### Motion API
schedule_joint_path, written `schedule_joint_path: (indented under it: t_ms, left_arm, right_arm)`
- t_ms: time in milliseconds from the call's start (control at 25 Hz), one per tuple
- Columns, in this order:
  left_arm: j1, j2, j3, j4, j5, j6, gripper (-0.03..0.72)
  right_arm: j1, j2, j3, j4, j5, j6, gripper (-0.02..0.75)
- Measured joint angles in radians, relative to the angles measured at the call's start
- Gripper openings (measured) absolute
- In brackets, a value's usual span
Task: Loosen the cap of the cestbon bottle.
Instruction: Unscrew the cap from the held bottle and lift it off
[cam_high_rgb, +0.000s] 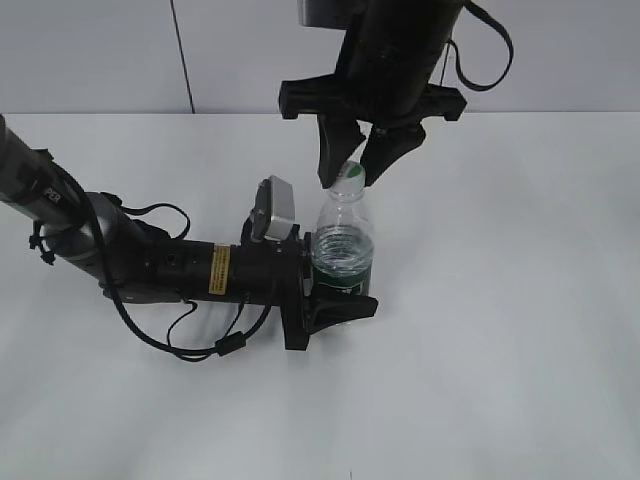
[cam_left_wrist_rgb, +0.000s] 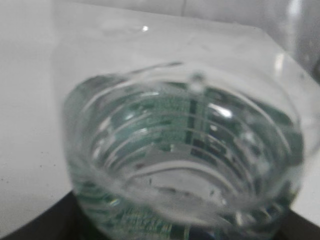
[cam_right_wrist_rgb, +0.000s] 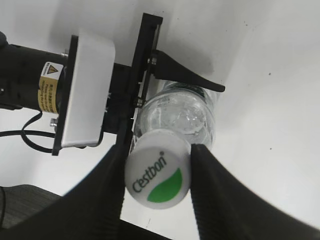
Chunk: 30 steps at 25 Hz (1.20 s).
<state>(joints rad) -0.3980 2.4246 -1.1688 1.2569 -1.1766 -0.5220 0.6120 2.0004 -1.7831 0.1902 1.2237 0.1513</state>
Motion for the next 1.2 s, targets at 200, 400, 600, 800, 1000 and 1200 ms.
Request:
schedule_joint_path:
  t_ms: [200, 400, 600, 800, 1000, 1200]
  left_arm:
    - [0.0, 0.0, 0.0, -0.001, 0.001, 0.0, 0.424]
    - [0.0, 0.0, 0.0, 0.0, 0.001, 0.0, 0.424]
    - [0.0, 0.0, 0.0, 0.001, 0.002, 0.001, 0.424]
    - [0.0, 0.0, 0.0, 0.002, 0.001, 0.001, 0.424]
    - [0.0, 0.0, 0.0, 0.002, 0.001, 0.001, 0.424]
    - [0.0, 0.0, 0.0, 0.003, 0.001, 0.001, 0.424]
  right_arm:
    - [0.001, -0.001, 0.0, -0.002, -0.001, -0.263, 0.301]
    - [0.002, -0.002, 0.0, -0.001, -0.001, -0.585, 0.301]
    - [0.002, -0.004, 0.0, 0.012, -0.001, -0.878, 0.301]
    - [0.002, -0.006, 0.0, 0.017, -0.001, -1.084, 0.301]
    - [0.002, -0.008, 0.0, 0.017, -0.001, -1.243, 0.298]
    - [0.002, -0.008, 0.0, 0.018, -0.001, -1.328, 0.298]
